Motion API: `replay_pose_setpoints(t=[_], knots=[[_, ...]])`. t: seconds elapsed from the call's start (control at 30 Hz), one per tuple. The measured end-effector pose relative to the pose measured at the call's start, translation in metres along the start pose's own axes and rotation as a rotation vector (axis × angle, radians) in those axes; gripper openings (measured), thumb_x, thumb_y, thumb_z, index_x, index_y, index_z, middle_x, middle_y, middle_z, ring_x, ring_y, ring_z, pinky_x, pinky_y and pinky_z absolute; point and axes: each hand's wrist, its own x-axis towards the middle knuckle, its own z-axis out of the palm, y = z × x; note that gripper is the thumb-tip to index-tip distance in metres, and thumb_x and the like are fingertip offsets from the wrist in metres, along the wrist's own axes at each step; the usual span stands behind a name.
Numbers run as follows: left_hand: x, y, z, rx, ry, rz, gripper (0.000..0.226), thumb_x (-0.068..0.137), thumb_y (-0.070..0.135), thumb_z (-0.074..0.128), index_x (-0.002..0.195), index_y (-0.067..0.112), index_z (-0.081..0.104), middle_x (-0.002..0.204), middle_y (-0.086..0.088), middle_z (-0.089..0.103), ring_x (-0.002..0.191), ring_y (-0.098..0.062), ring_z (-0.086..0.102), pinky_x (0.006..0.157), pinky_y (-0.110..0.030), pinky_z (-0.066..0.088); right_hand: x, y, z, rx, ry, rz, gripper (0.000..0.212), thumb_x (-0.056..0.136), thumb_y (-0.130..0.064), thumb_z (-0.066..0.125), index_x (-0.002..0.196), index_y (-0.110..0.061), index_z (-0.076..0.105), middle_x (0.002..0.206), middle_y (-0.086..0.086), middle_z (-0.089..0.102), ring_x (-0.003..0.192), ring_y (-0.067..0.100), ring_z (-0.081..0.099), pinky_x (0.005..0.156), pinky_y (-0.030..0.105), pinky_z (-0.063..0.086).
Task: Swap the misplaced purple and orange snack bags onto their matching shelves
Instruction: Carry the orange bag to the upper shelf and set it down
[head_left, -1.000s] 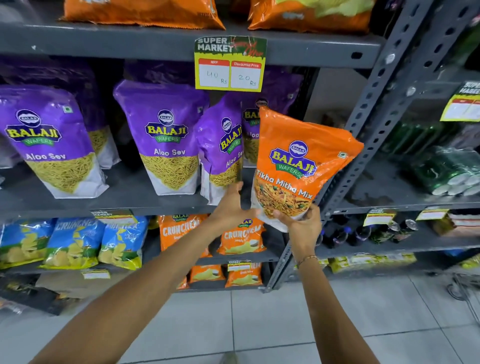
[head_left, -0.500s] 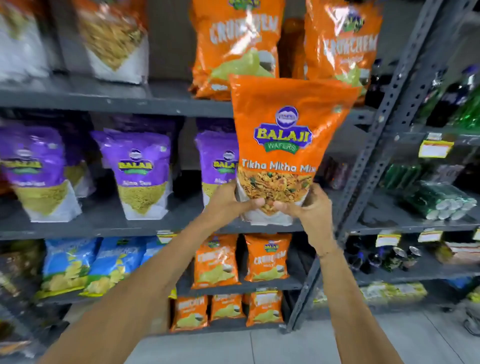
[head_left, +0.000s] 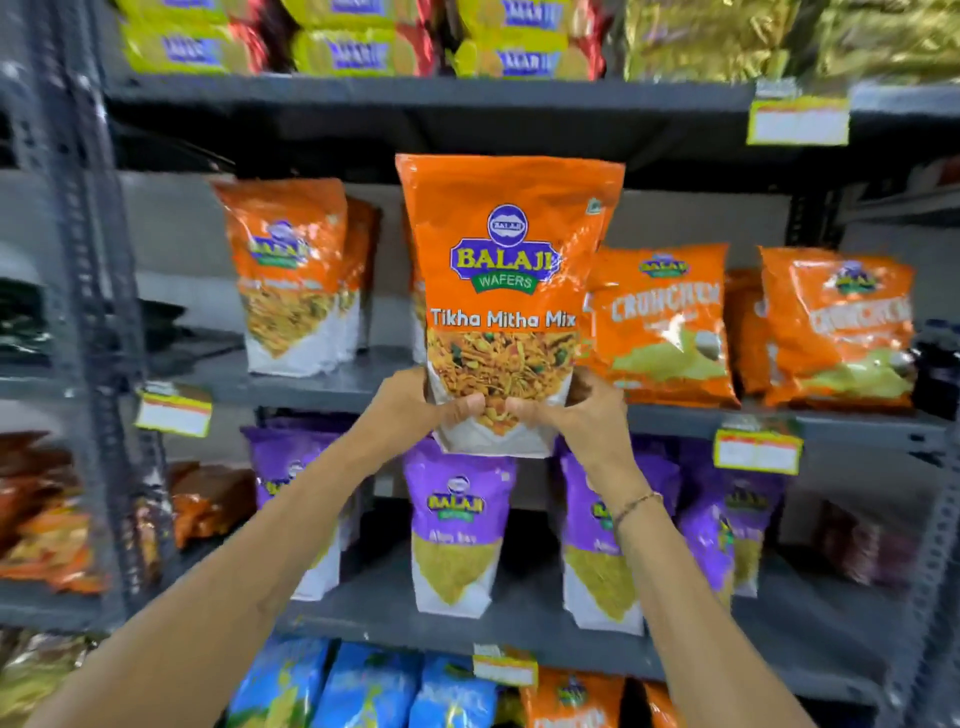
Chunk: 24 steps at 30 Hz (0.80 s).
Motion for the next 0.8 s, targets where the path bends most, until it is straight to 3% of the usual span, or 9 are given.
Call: replay_pose_setpoints(t=[0.07, 0.17, 0.27, 0.43, 0.6, 0.73, 0.8], knots=[[0.015, -0.005, -0.021, 0.011, 0.028, 0.014, 0.030, 0.057, 0.059, 0.072, 0.083, 0.048, 0.066, 0.083, 0.027, 0.071, 0.085, 0.010, 0.065, 0.067, -0.006, 0.048, 0.021, 0.001, 0.021, 0.017, -0.006, -0.011, 0.042, 0.047, -0.029, 0.091, 0.085, -0.027, 0.072, 0.082, -0.015, 0.076, 0.080, 0.005, 0.072, 0.064, 0.020, 0.055], [0.044, -0.018, -0.045, 0.042, 0.053, 0.011, 0.026, 0.066, 0.050, 0.074, 0.087, 0.038, 0.065, 0.083, 0.021, 0.070, 0.077, 0.010, 0.064, 0.063, -0.006, 0.048, 0.052, 0.010, 0.048, 0.036, -0.006, 0.016, 0.047, 0.043, -0.037, 0.091, 0.084, -0.023, 0.072, 0.082, -0.009, 0.077, 0.078, 0.008, 0.072, 0.067, 0.031, 0.059], [0.073, -0.036, -0.060, 0.038, 0.035, -0.025, 0.046, 0.066, 0.049, 0.073, 0.105, 0.026, 0.066, 0.104, 0.006, 0.072, 0.096, -0.007, 0.065, 0.083, -0.023, 0.051, 0.082, 0.024, 0.069, 0.032, -0.021, 0.047, 0.048, 0.041, -0.042, 0.091, 0.082, -0.024, 0.072, 0.080, -0.009, 0.077, 0.078, 0.007, 0.072, 0.067, 0.030, 0.059], [0.108, -0.063, -0.072, -0.035, -0.032, -0.059, 0.033, 0.068, 0.043, 0.075, 0.098, 0.042, 0.060, 0.107, 0.018, 0.068, 0.098, 0.006, 0.062, 0.075, -0.011, 0.048, 0.114, 0.049, 0.092, 0.034, -0.047, 0.077, 0.043, 0.042, -0.038, 0.091, 0.079, -0.029, 0.070, 0.074, -0.022, 0.074, 0.073, -0.001, 0.070, 0.057, 0.014, 0.053], [0.136, -0.094, -0.076, -0.055, -0.025, -0.078, 0.040, 0.058, 0.050, 0.077, 0.094, 0.041, 0.063, 0.102, 0.022, 0.069, 0.102, -0.001, 0.063, 0.086, -0.022, 0.049, 0.137, 0.069, 0.104, -0.006, -0.053, 0.168, 0.050, 0.038, -0.037, 0.091, 0.081, -0.027, 0.067, 0.085, -0.007, 0.075, 0.081, 0.011, 0.071, 0.069, 0.031, 0.059], [0.148, -0.109, -0.071, -0.063, -0.059, -0.078, 0.028, 0.067, 0.042, 0.077, 0.092, 0.041, 0.064, 0.087, 0.031, 0.072, 0.086, 0.011, 0.065, 0.063, -0.004, 0.048, 0.148, 0.083, 0.108, -0.048, -0.040, 0.236, 0.042, 0.048, -0.025, 0.093, 0.077, -0.025, 0.062, 0.082, -0.006, 0.071, 0.079, 0.011, 0.069, 0.060, 0.023, 0.055], [0.152, -0.114, -0.069, -0.072, -0.070, -0.083, 0.022, 0.073, 0.035, 0.077, 0.091, 0.040, 0.064, 0.083, 0.034, 0.071, 0.083, 0.013, 0.065, 0.060, -0.001, 0.046, 0.150, 0.088, 0.110, -0.073, -0.028, 0.238, 0.042, 0.050, -0.023, 0.092, 0.078, -0.026, 0.060, 0.083, -0.006, 0.070, 0.078, 0.007, 0.067, 0.057, 0.019, 0.051]])
